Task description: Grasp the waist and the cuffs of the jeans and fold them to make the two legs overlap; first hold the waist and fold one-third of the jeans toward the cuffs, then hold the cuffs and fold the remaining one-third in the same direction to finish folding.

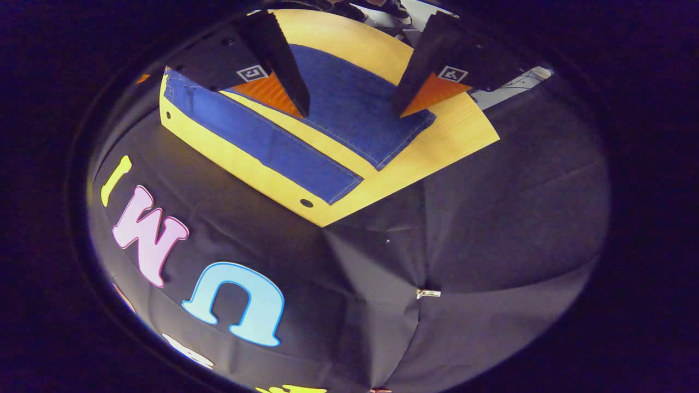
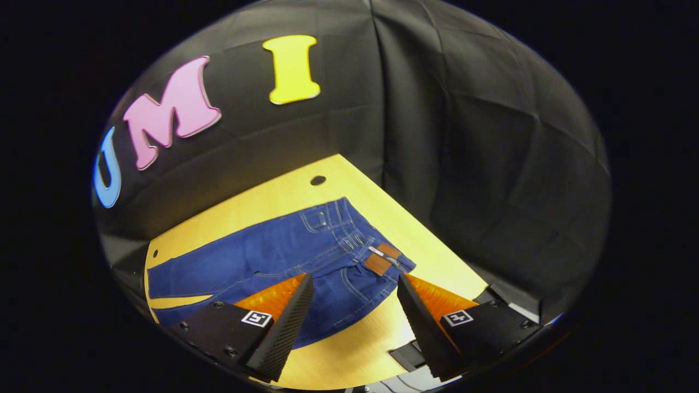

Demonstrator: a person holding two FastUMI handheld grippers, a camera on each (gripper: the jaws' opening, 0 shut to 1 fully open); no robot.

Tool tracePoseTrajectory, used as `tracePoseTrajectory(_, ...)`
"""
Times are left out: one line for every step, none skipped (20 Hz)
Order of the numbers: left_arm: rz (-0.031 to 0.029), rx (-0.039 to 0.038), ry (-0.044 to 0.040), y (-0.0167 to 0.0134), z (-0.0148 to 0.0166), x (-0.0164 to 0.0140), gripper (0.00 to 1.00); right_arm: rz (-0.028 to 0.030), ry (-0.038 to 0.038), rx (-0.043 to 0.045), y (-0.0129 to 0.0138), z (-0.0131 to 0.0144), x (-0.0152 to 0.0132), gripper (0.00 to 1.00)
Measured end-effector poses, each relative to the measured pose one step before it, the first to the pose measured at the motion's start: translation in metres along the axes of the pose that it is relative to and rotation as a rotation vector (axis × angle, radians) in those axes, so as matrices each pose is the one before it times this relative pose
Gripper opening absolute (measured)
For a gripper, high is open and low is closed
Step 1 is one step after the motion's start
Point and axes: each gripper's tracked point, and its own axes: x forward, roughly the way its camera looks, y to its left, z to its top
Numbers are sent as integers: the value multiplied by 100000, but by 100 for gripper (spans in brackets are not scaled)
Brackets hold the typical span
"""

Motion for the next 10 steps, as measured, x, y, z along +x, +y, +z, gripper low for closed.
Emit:
tracePoseTrajectory(1528,-566,432,402,-336,345,96,-661,3241,4697,-334,-779,1322,97)
tracePoseTrajectory(544,48,-1235,175,221,238,92,-1137,2918,5815,-601,-510,1456,98)
tracePoseTrajectory(140,893,-1311,77,304,176,96,-1258,1731,6155,-531,-360,1566,98)
tracePoseTrajectory(124,1500,-235,-124,168,123,96,-3392,2710,4648,-883,-566,1400,97)
tracePoseTrajectory(156,1524,117,-235,-15,233,96,-3862,1579,2904,-1252,-17,1290,98)
tracePoseTrajectory(-670,1122,236,-468,63,164,96,-3591,-254,1403,-968,225,1157,98)
tracePoseTrajectory(-1093,363,331,-531,4,170,96,-1827,376,764,-389,314,1052,98)
tracePoseTrajectory(-361,-672,951,-334,29,263,96,-981,1299,139,-52,-25,676,98)
tracePoseTrajectory(658,-1238,1331,39,-389,394,96,-885,562,-135,-147,285,649,98)
tracePoseTrajectory(1344,-1843,1261,153,-276,299,96,-1592,176,350,-366,276,879,98)
